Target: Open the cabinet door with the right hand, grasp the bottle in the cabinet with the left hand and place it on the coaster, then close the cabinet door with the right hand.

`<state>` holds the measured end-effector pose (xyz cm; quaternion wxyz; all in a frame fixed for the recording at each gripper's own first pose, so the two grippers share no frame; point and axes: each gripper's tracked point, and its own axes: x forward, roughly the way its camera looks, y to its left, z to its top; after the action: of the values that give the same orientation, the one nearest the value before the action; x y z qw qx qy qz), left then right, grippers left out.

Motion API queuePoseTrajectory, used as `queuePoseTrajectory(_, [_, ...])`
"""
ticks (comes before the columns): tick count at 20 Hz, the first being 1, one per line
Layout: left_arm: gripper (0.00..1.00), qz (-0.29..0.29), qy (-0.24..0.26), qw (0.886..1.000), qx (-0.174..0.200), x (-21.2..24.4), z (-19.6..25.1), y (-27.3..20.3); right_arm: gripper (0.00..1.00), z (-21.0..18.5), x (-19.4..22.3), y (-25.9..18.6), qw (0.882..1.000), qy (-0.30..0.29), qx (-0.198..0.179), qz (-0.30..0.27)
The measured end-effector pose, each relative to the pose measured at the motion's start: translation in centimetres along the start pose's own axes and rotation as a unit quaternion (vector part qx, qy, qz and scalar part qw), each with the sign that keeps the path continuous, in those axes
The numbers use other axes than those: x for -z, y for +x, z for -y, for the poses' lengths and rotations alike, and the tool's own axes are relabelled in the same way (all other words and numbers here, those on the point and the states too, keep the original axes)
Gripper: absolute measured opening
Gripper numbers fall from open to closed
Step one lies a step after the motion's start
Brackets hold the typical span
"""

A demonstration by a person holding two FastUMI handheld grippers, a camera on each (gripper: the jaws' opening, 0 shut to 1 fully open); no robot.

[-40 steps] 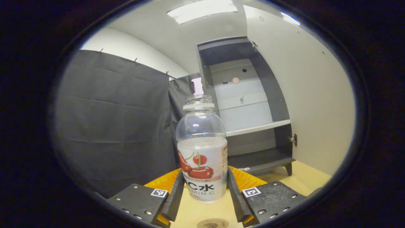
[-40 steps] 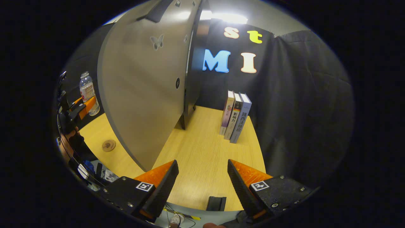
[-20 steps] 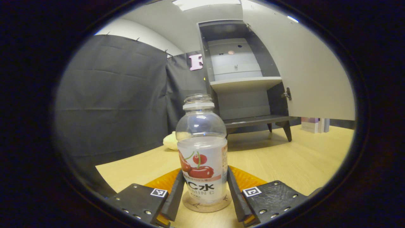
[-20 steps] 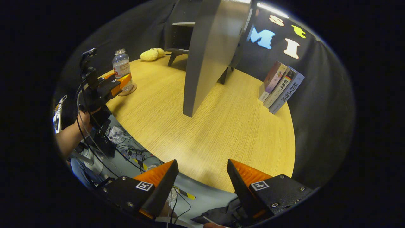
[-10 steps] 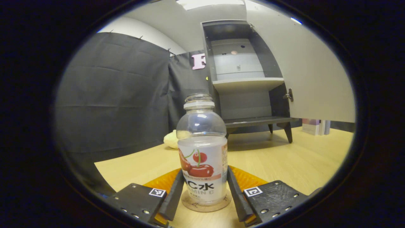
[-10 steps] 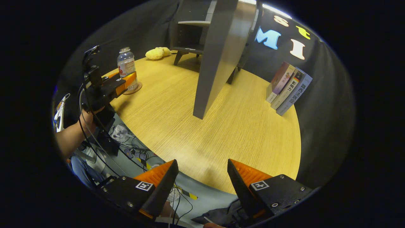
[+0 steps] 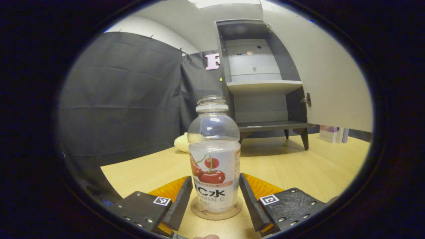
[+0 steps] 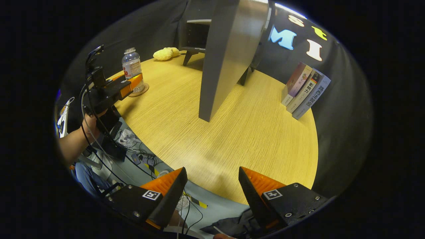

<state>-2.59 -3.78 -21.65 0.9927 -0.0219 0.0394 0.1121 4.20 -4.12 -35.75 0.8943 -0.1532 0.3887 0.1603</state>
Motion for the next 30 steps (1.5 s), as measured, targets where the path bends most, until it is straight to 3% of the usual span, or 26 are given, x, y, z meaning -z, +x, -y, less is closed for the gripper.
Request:
queuePoseTrajectory(1, [0.81,0.001,-0.003,1.000,0.000,-0.4,0.0,-0.1,0.96,0.0,0.0,0.0,1.000,-0.001,-0.001,0.001])
queuePoseTrajectory(7, [0.81,-0.001,-0.056,0.998,0.034,-1.3,0.7,-0.6,0.96,-0.1,-0.7,-0.7,1.000,-0.004,0.001,0.012])
queuePoseTrajectory(23, [0.81,0.027,-0.038,0.996,0.079,-8.0,1.1,-3.1,0.96,-0.1,-0.3,-1.2,0.999,0.035,0.011,0.026])
queuePoseTrajectory(30, [0.81,0.050,-0.014,0.995,0.091,-14.7,1.1,-3.9,0.96,0.3,-0.9,-1.8,0.997,0.062,0.013,0.043])
